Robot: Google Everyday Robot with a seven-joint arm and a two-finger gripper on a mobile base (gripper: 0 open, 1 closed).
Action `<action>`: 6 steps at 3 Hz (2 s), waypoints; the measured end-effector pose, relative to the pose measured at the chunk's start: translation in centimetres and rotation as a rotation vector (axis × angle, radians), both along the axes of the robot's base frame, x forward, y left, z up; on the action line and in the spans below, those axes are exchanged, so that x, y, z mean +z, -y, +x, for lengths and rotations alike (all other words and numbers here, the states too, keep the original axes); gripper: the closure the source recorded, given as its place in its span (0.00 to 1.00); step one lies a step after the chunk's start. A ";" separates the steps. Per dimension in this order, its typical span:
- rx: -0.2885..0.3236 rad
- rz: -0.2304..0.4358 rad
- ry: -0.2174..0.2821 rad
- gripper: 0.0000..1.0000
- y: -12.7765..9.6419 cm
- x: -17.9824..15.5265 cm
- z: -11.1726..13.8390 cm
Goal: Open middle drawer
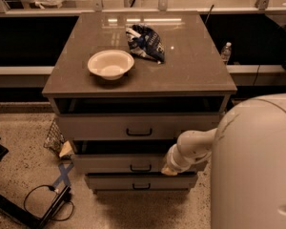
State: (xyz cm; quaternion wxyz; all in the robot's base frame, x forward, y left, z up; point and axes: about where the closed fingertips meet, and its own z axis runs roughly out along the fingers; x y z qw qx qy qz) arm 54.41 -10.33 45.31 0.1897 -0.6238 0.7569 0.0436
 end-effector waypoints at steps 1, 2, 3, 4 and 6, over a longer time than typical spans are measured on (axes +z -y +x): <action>-0.038 -0.064 -0.060 0.83 1.1 1.2 -3.3; -0.041 -0.074 -0.083 0.81 1.3 0.8 -4.6; -0.040 -0.037 -0.046 0.58 1.0 0.8 -3.5; -0.029 0.025 0.044 0.35 0.8 1.2 -1.1; -0.029 0.072 0.126 0.00 1.4 1.7 1.1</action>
Offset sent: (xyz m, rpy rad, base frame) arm -0.0261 -0.0088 0.0107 -0.0533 0.0475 -0.0307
